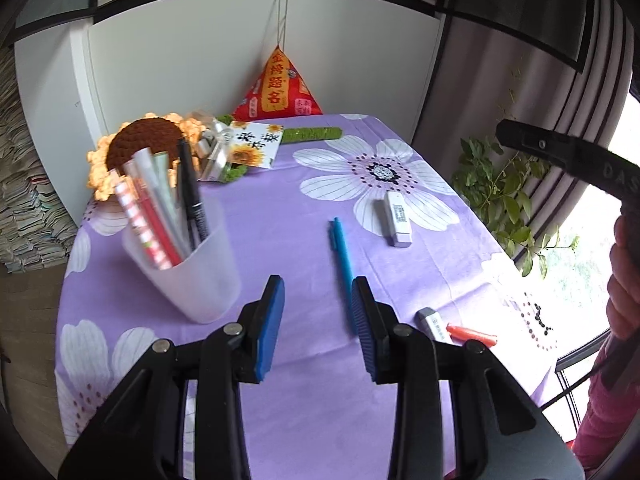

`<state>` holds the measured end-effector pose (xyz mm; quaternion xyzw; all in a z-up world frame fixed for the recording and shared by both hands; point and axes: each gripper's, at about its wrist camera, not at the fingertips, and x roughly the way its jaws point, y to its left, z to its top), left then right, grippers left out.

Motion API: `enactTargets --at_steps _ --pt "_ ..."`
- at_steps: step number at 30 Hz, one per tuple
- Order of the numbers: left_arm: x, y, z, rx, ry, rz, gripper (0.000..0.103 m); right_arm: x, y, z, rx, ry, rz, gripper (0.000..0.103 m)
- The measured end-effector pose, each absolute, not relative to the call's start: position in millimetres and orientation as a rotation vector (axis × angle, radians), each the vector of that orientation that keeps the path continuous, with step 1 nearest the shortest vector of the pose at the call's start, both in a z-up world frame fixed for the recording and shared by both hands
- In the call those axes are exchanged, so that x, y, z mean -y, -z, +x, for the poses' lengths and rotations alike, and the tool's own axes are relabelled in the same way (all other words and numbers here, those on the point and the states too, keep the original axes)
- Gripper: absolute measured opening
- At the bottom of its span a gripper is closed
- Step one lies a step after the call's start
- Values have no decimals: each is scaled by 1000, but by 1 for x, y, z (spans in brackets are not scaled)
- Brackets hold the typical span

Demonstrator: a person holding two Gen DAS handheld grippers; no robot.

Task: Organize stationery
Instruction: 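Grasp the blue pen with the left tool while the right moves to the white USB stick, then lift the blue pen with the left tool while the right grasps the white USB stick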

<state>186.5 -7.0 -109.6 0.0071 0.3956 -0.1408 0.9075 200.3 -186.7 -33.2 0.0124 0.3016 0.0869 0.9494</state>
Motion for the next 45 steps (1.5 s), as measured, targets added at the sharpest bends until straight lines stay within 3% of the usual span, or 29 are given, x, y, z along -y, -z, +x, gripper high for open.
enactTargets --at_steps 6,8,21,24,25,32,45 --pt "41 124 220 -867 308 38 34 197 46 200 -660 -203 39 41" --pt "54 133 232 -889 322 64 40 205 51 202 -676 -203 57 41" --pt "83 186 308 -1020 227 140 37 236 73 216 -713 -185 102 41" --pt "84 188 310 -1024 236 131 25 239 78 223 -734 -184 118 41" --pt "85 187 309 -1024 248 137 11 239 81 226 -746 -184 123 41" --pt "74 166 284 -965 295 84 11 233 89 237 -783 -190 115 41" --pt "24 79 213 -721 314 -20 11 203 106 279 -906 -197 118 41"
